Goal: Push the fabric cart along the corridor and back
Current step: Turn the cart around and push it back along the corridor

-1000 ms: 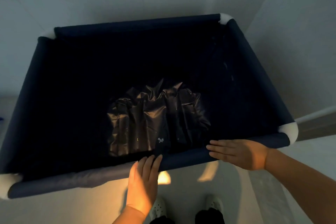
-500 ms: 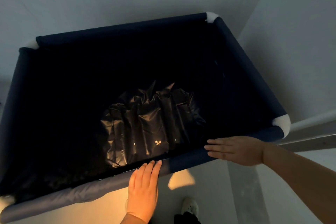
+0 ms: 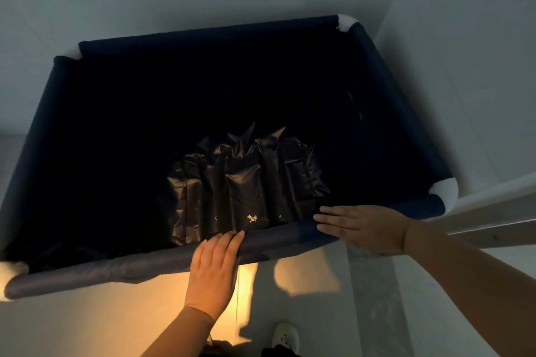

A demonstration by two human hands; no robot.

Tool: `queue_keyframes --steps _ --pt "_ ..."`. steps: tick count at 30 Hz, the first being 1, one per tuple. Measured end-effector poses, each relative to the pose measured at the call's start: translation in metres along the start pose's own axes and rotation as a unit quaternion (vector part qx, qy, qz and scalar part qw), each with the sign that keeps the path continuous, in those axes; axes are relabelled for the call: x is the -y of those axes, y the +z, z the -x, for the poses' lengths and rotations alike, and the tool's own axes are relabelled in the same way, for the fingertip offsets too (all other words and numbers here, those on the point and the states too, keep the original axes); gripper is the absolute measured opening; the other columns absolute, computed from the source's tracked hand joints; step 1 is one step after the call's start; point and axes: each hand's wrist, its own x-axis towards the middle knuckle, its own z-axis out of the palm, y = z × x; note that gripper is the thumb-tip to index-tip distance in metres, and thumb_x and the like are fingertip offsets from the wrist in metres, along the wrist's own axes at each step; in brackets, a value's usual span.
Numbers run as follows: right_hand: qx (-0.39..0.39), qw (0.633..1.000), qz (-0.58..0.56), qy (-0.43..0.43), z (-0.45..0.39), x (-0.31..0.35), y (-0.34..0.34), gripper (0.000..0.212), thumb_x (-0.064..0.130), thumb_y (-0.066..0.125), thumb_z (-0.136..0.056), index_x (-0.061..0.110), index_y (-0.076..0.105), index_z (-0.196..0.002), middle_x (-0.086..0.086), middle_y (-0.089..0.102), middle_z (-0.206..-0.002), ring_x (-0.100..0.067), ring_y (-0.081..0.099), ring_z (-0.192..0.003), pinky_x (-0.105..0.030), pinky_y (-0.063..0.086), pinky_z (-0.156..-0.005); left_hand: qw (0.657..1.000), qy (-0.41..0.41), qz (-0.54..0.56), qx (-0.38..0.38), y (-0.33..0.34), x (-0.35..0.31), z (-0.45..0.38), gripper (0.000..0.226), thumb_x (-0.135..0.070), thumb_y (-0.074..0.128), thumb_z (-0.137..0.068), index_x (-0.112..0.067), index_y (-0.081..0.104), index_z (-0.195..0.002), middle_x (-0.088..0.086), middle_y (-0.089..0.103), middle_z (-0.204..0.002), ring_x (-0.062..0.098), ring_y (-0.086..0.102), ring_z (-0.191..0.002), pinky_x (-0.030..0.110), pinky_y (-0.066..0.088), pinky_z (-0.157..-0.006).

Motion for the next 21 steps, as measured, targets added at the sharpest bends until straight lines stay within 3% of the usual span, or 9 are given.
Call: queue_keyframes --steps 5,9,16,21 --pt "0.011 0.999 -0.018 0.050 -0.003 0.002 0.003 0.076 0.018 0.074 -0.072 0.008 0.037 -0.138 -0.005 0.042 -0.144 -0.022 0.035 -0.134 -0.034 0.024 -0.108 0.999 0.017 -0.028 0.001 0.001 0.015 -0.031 0.046 -0.037 0.018 -0.101 -0.012 0.043 -0.131 0.009 0.050 -0.118 0.028 0.044 -0.108 0.039 0.017 -0.108" --pt "0.035 0.996 -0.019 0.084 -0.012 0.005 0.004 0.074 0.021 0.069 -0.077 0.007 0.032 -0.139 -0.007 0.037 -0.146 -0.023 0.032 -0.135 -0.037 0.024 -0.109 0.998 0.045 -0.032 0.021 -0.007 0.031 -0.057 0.047 -0.037 0.016 -0.101 -0.012 0.043 -0.131 0.014 0.060 -0.112 0.029 0.045 -0.106 0.043 0.026 -0.102" --pt "0.023 0.990 -0.051 0.132 -0.051 0.007 0.006 0.078 0.018 0.068 -0.077 0.008 0.026 -0.142 -0.006 0.027 -0.149 -0.021 0.026 -0.137 -0.036 0.023 -0.109 0.997 0.057 -0.050 0.033 -0.017 0.079 -0.087 0.049 -0.038 0.015 -0.101 -0.012 0.046 -0.128 0.014 0.060 -0.110 0.030 0.045 -0.104 0.045 0.030 -0.098" --pt "0.015 0.990 -0.050 0.135 -0.075 0.007 0.004 0.078 0.024 0.070 -0.075 0.012 0.030 -0.141 -0.001 0.033 -0.148 -0.018 0.025 -0.137 -0.033 0.021 -0.108 0.997 0.062 -0.035 0.014 -0.019 0.104 -0.085 0.045 -0.037 0.017 -0.101 -0.014 0.045 -0.128 0.012 0.061 -0.108 0.029 0.045 -0.103 0.044 0.030 -0.096"
